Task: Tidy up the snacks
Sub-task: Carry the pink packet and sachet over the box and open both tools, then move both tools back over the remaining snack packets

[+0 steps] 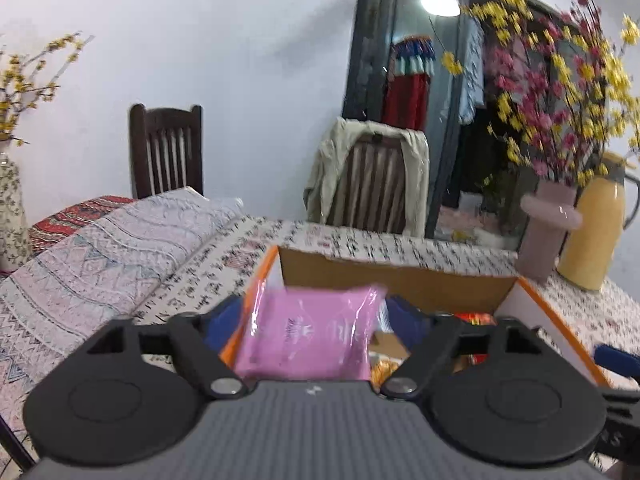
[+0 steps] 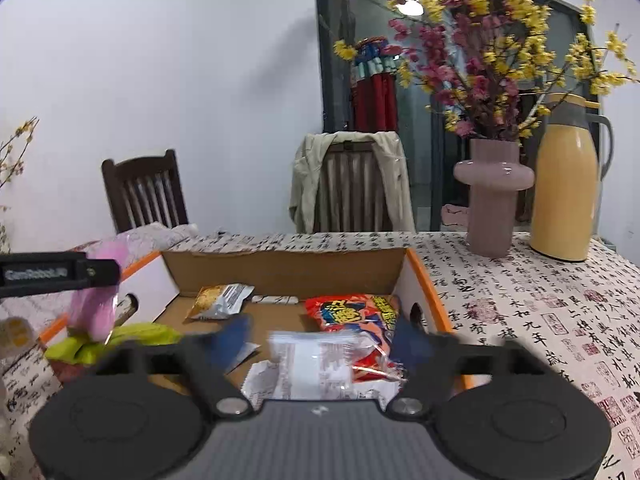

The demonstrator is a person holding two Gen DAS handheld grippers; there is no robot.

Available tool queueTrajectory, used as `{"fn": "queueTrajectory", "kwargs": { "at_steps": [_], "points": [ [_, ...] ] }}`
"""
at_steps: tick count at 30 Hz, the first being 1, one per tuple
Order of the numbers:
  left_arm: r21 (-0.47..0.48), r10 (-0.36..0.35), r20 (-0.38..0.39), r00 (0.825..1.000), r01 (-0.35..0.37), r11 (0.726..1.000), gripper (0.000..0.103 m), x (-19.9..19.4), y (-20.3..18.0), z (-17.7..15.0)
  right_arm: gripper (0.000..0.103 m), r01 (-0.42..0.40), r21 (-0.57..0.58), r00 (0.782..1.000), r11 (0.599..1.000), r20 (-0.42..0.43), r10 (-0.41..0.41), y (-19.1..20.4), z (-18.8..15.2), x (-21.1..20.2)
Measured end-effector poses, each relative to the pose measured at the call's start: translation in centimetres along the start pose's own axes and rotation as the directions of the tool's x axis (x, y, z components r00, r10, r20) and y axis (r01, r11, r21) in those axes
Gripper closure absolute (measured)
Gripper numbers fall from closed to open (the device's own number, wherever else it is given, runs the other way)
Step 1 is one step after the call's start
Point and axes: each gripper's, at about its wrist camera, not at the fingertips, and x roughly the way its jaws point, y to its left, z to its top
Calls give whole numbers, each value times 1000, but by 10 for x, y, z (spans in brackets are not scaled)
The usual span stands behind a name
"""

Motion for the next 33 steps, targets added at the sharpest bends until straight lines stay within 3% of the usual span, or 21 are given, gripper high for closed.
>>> {"fn": "queueTrajectory", "kwargs": {
  "at_steps": [1,16,26,33],
  "points": [
    [-12,15,13,1000,-15,1000,0,-3,1,0,0,7,11,1000,1000,10,-8,-1,0,-2],
    [-17,8,19,1000,-7,1000,0,-16,0,5,0,3,18,1000,1000,19,-3,-1,1,-9],
    [-16,-50,117,992,53,998,0,-95,-2,30,0,-22,-17,994,1000,103,24,8,18,-63],
    [-2,-78,115,990,79,997,0,-132,9,15,0,-37,-38,994,999,106,41,8,3,-111]
  ]
}}
